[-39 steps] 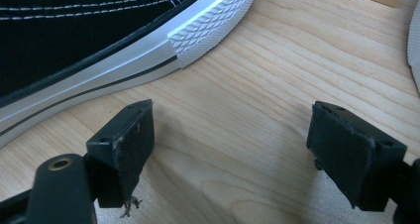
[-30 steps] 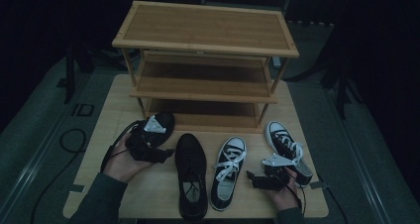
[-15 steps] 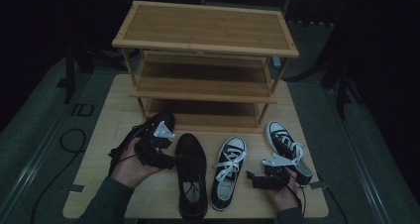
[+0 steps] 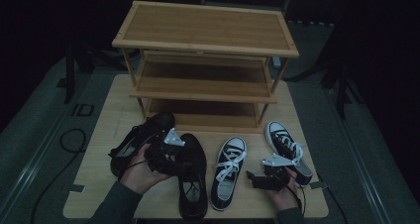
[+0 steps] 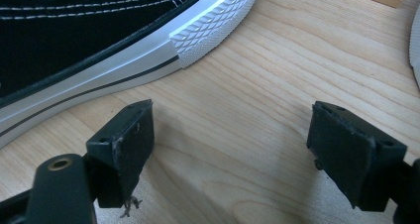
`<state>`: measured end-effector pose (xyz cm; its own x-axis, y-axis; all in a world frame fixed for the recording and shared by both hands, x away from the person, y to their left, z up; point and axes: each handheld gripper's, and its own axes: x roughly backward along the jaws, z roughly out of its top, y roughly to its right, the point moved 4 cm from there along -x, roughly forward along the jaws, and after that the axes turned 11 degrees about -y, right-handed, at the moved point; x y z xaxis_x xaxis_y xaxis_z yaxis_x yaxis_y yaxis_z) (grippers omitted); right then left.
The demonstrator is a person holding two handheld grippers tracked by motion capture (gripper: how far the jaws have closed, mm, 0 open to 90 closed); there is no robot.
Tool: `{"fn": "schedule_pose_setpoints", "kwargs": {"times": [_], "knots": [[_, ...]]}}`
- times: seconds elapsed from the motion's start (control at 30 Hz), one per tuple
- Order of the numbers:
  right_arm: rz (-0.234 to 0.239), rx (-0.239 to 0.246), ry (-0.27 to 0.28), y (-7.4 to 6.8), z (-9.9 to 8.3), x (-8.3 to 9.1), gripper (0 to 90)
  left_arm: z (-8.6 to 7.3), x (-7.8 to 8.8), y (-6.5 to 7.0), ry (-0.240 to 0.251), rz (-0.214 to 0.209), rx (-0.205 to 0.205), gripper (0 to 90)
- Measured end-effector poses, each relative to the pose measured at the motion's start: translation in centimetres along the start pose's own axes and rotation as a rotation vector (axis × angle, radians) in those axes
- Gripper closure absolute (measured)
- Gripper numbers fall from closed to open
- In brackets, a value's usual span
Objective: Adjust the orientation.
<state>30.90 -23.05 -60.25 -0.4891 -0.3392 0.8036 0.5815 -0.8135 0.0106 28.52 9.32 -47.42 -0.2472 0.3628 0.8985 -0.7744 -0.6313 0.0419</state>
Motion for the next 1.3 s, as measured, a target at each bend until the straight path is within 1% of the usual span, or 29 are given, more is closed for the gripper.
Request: {"fn": "schedule_pose_setpoints", "kwargs": {"times": [0.1,0.17,0.2,0.23,0.27,0.3,0.33,0.47,0.5,0.53,0.63,0.7,0.77,0.8,0.83,0.97,1.03,1.13,1.3], "knots": [[0.000,0.000,0.000,0.0,0.0,0.0,18.3,-0.2,-0.5,0.5,-0.016,-0.012,-0.009,39.1],[0.000,-0.001,0.000,0.0,0.0,0.0,18.3,-0.5,-1.1,0.9,-0.042,-0.003,-0.012,41.0],[0.001,-0.002,0.000,0.0,0.0,0.0,18.3,-0.7,-1.4,1.0,-0.065,0.002,-0.018,42.7],[0.001,-0.001,0.000,0.0,0.0,0.0,18.3,-0.8,-1.6,1.0,-0.075,-0.008,-0.019,45.5],[0.001,-0.001,0.000,0.0,0.0,0.0,18.3,-1.0,-1.7,0.9,-0.081,-0.023,-0.012,47.4],[0.001,0.000,0.000,0.0,0.0,0.0,18.3,-1.1,-1.7,0.8,-0.091,-0.023,-0.009,49.7],[0.001,-0.002,0.000,0.0,0.0,0.0,18.3,-1.2,-1.8,0.8,-0.105,-0.019,-0.004,49.8],[0.001,-0.001,0.000,0.0,0.0,0.0,18.3,-1.4,-1.9,0.8,-0.131,-0.018,0.012,55.9],[0.001,0.000,0.000,0.0,0.0,0.0,18.3,-1.4,-1.9,0.8,-0.140,-0.014,0.011,58.5],[0.001,0.000,0.000,0.0,0.0,0.0,18.3,-1.5,-2.1,0.9,-0.161,0.002,0.009,60.3],[0.001,0.001,0.000,0.0,0.0,0.0,18.3,-1.5,-2.2,0.8,-0.175,-0.010,0.009,69.8],[0.002,0.001,0.000,0.0,0.0,0.0,18.2,-1.6,-2.0,0.5,-0.176,0.018,0.017,76.8],[0.002,0.000,0.000,0.0,0.0,0.0,18.3,-1.7,-1.7,0.0,-0.174,0.039,0.031,81.9],[0.002,0.000,0.000,0.0,0.0,0.0,18.2,-1.8,-1.6,-0.3,-0.168,0.048,0.046,83.0],[0.002,-0.001,0.000,0.0,0.0,0.0,18.3,-1.8,-1.5,-0.5,-0.169,0.056,0.049,84.2],[0.002,-0.001,0.000,0.0,0.0,0.0,18.2,-2.3,-1.0,-1.6,-0.163,0.103,0.061,85.8],[0.002,0.001,0.000,0.0,0.0,0.0,18.2,-2.5,-0.8,-2.1,-0.157,0.120,0.068,86.0],[0.002,0.000,0.000,0.0,0.0,0.0,18.2,-2.7,-0.6,-3.0,-0.150,0.148,0.091,86.2],[0.002,0.000,-0.001,0.0,0.0,0.0,18.2,-3.0,-0.5,-4.4,-0.134,0.181,0.130,86.2]]}}
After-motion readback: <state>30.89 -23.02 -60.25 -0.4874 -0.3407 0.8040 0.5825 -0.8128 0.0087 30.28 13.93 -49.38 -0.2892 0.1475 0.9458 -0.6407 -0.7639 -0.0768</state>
